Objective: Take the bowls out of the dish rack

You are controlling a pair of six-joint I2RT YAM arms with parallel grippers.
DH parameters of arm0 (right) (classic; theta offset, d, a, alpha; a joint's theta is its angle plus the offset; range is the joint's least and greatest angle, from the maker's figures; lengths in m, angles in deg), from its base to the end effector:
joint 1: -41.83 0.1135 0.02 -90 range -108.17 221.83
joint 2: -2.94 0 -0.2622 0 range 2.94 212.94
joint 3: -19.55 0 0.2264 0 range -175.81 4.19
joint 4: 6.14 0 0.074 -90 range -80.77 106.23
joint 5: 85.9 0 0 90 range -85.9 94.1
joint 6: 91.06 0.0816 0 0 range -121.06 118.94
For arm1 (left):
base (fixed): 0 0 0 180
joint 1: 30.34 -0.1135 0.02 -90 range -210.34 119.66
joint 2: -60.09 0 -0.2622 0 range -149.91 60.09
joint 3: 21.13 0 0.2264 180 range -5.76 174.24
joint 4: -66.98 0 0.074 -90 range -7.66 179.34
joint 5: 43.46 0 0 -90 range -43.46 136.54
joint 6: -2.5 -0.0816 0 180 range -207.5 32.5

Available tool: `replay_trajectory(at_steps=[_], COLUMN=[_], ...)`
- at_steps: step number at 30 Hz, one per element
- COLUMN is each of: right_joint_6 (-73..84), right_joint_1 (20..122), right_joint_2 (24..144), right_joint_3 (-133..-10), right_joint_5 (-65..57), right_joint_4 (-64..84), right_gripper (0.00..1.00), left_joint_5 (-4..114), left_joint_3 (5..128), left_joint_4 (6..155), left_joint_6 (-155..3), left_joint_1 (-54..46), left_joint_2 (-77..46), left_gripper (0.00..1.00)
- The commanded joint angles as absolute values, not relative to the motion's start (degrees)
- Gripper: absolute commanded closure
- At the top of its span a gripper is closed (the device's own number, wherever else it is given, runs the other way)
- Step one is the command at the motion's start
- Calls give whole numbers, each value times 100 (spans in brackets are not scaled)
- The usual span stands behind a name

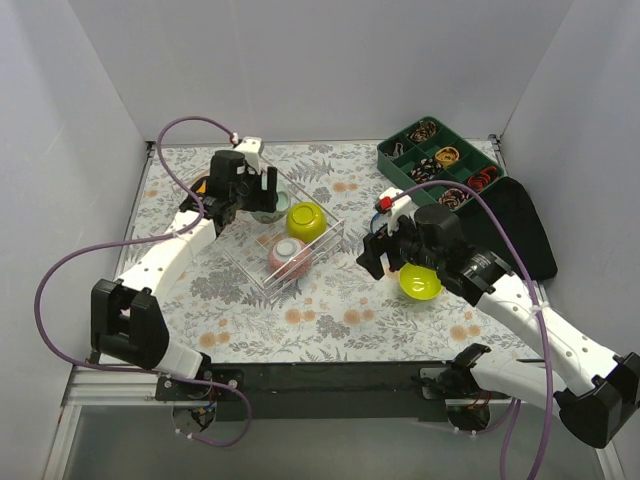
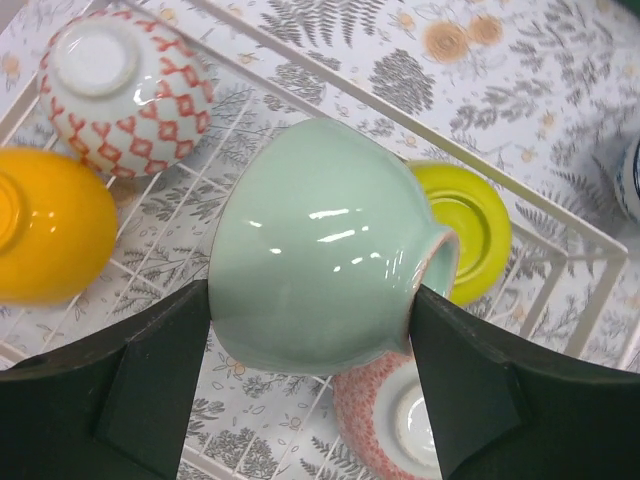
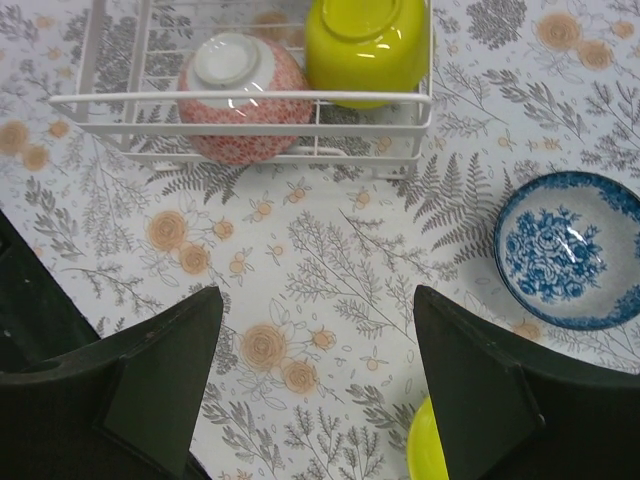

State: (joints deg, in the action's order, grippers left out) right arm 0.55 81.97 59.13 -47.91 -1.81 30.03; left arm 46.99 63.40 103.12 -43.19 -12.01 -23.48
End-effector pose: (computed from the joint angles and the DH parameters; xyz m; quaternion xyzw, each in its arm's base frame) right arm 0.1757 0.1591 0.3103 -0.3039 0.7855 0.2321 0.4866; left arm 0.3265 -0.1088 0.2882 -0.1978 0.8654 -0.2423 0.3915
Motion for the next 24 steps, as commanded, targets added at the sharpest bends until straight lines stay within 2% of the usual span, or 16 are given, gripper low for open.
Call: replay_trajectory(at_steps=[1,11,24], right_joint_6=[141,-87,-474], right_joint_1=[8182,8007,6733], right_joint_2=[6094,6446,7527], right_joint_3=[-5355,-6164,-7340], right_joint_5=[-794,-1444,-4368], right_joint_4=[2953,3260,3305], right_gripper=[15,12,13], left_joint_5=[4267,4557,5716], left_joint_3=[6631,6244,5946], left_joint_4=[10054,9782,9746], left_joint_6=[-5672,-7201,-8090], left_joint_1=[-706,252,894], left_joint_2=[-1673,-952,-310], left_gripper=[86,85,82])
